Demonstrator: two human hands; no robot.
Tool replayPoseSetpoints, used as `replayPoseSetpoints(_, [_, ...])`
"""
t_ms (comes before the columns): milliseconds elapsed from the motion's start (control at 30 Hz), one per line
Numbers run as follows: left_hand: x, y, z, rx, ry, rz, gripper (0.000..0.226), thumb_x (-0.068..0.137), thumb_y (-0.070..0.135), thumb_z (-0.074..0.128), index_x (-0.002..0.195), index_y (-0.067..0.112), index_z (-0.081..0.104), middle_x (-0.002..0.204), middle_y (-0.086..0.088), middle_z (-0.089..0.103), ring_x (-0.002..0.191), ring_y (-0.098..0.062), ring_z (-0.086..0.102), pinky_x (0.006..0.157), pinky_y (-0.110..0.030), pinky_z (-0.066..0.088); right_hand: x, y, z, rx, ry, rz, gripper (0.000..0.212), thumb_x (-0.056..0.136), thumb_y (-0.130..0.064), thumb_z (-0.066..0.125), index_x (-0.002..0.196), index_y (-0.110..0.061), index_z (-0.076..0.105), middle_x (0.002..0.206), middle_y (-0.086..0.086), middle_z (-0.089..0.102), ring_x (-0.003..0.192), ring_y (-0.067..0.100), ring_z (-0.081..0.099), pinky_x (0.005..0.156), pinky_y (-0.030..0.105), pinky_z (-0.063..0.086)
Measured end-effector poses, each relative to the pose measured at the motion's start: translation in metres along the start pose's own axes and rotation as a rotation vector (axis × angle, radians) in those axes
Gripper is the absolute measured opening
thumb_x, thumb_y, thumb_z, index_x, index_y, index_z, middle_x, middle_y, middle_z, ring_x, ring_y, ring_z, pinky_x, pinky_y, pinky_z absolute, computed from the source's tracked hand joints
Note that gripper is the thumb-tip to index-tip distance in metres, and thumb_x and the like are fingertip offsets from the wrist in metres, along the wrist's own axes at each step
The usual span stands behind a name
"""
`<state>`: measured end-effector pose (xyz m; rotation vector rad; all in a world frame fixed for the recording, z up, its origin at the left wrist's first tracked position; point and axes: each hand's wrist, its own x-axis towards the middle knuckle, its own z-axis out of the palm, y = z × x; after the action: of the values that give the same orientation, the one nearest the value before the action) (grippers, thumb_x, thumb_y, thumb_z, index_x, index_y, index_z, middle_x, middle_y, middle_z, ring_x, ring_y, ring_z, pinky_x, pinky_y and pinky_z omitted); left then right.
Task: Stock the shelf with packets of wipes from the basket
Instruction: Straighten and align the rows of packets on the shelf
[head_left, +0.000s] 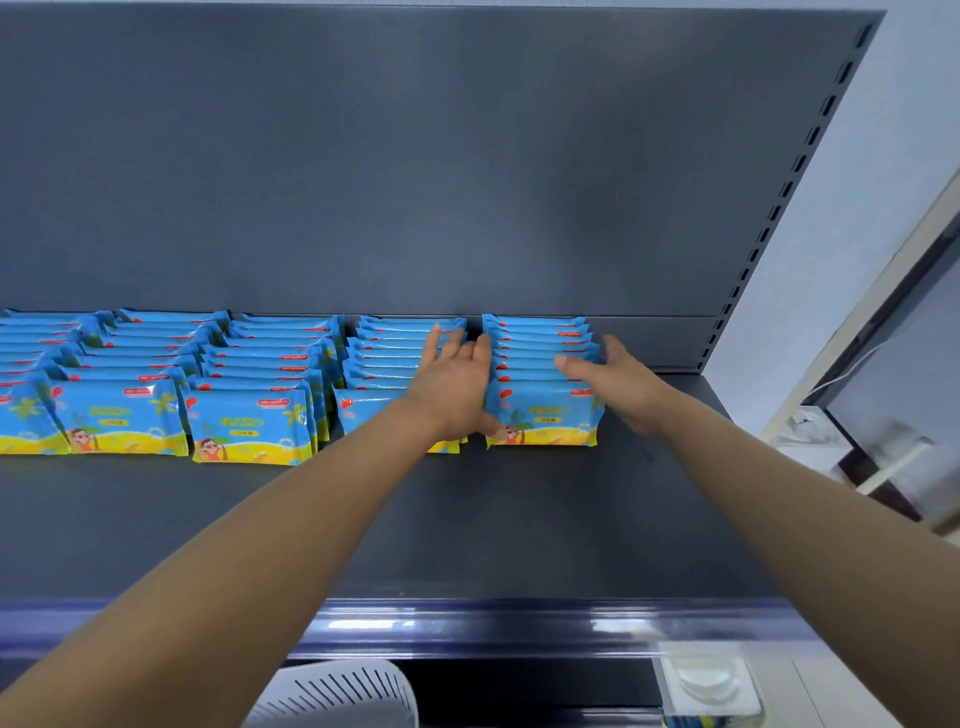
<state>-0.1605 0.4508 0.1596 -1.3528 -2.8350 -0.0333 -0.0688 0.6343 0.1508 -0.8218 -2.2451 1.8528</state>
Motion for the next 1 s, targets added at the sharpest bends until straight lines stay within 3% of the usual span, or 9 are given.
replayPoseSetpoints(133, [0.012, 0.005, 0.002, 0.038, 0.006, 0.036, 0.093, 0.08, 0.047, 0.064, 0.145, 0.001, 0.015, 0.147, -0.009, 0.037, 0.145, -0.024, 0.008, 0.116, -0.045, -0.012, -0.002, -0.004, 0.001, 0.231, -0.092, 0.045, 0.02, 0.098, -0.022, 0.047, 0.116, -0.015, 0.054, 0.123, 0.007, 0.062, 0.109, 0.022, 0.062, 0.092, 0.038, 0.051])
replayPoseSetpoints(200, [0.015, 0.005, 0.004, 0.039, 0.033, 0.041, 0.088, 0.081, 0.045, 0.063, 0.144, 0.002, 0.018, 0.146, -0.009, 0.038, 0.144, -0.023, 0.01, 0.115, -0.043, -0.013, -0.004, -0.005, 0.0, 0.311, -0.114, 0.06, 0.02, 0.1, -0.019, 0.043, 0.116, -0.014, 0.054, 0.119, 0.006, 0.064, 0.105, 0.02, 0.064, 0.084, 0.033, 0.053])
replayPoseSetpoints(333, [0.015, 0.003, 0.005, 0.034, 0.03, 0.045, 0.091, 0.08, 0.046, 0.064, 0.145, 0.004, 0.015, 0.147, -0.008, 0.036, 0.144, -0.022, 0.009, 0.115, -0.043, -0.013, -0.002, -0.005, 0.001, 0.258, -0.036, 0.083, 0.034, 0.099, -0.022, 0.046, 0.13, -0.008, 0.047, 0.127, 0.008, 0.06, 0.109, 0.023, 0.061, 0.095, 0.038, 0.05])
replayPoseSetpoints(433, [0.006, -0.011, 0.0, -0.029, 0.076, 0.045, 0.106, 0.073, 0.05, 0.07, 0.148, 0.01, 0.006, 0.153, -0.006, 0.024, 0.145, -0.021, 0.004, 0.113, -0.041, -0.016, -0.001, -0.005, 0.003, -0.034, 0.197, -0.025, 0.059, 0.094, -0.033, 0.053, 0.143, -0.009, 0.031, 0.139, 0.004, 0.046, 0.109, 0.015, 0.055, 0.079, 0.021, 0.052])
replayPoseSetpoints(500, [-0.006, -0.03, -0.004, -0.027, 0.089, 0.036, 0.114, 0.068, 0.051, 0.074, 0.148, 0.014, 0.002, 0.156, -0.005, 0.015, 0.145, -0.02, 0.0, 0.113, -0.04, -0.016, -0.002, -0.009, 0.005, -0.271, 0.298, -0.235, 0.058, 0.09, -0.035, 0.057, 0.139, -0.011, 0.037, 0.138, 0.006, 0.043, 0.113, 0.017, 0.052, 0.071, 0.018, 0.052])
replayPoseSetpoints(567, [-0.02, -0.054, -0.006, 0.062, 0.017, -0.003, 0.119, 0.065, 0.049, 0.076, 0.148, 0.016, -0.002, 0.157, -0.005, 0.006, 0.145, -0.021, -0.002, 0.114, -0.042, -0.013, -0.003, -0.011, 0.01, -0.46, 0.275, -0.393, 0.06, 0.087, -0.037, 0.061, 0.138, -0.011, 0.039, 0.14, 0.007, 0.041, 0.126, 0.023, 0.044, 0.086, 0.032, 0.053])
replayPoseSetpoints(667, [-0.035, -0.077, -0.004, 0.243, -0.103, -0.063, 0.113, 0.073, 0.034, 0.074, 0.148, 0.015, -0.008, 0.157, -0.008, -0.001, 0.145, -0.024, 0.0, 0.116, -0.043, -0.003, -0.005, -0.014, 0.028, -0.885, 0.167, -0.508, 0.073, 0.085, -0.046, 0.061, 0.142, -0.01, 0.034, 0.15, 0.009, 0.031, 0.141, 0.026, 0.02, 0.116, 0.04, 0.017])
replayPoseSetpoints(800, [-0.037, -0.084, 0.002, 0.26, -0.09, -0.041, 0.091, 0.083, 0.011, 0.06, 0.148, 0.011, -0.004, 0.156, -0.009, 0.006, 0.144, -0.026, 0.006, 0.118, -0.037, 0.01, -0.006, -0.004, 0.044, -1.189, 0.022, -0.481, 0.086, 0.081, -0.046, 0.065, 0.148, -0.016, 0.02, 0.156, 0.004, 0.016, 0.145, 0.024, 0.007, 0.117, 0.039, 0.003])
replayPoseSetpoints(1000, [-0.034, -0.086, 0.007, 0.316, -0.049, -0.005, 0.084, 0.086, 0.01, 0.055, 0.148, 0.007, -0.002, 0.155, -0.012, 0.009, 0.143, -0.027, 0.01, 0.117, -0.037, 0.013, -0.007, 0.001, 0.044, -1.259, 0.015, -0.492, 0.086, 0.084, -0.039, 0.065, 0.149, -0.016, 0.014, 0.157, 0.004, 0.012, 0.145, 0.024, 0.007, 0.118, 0.037, 0.003])
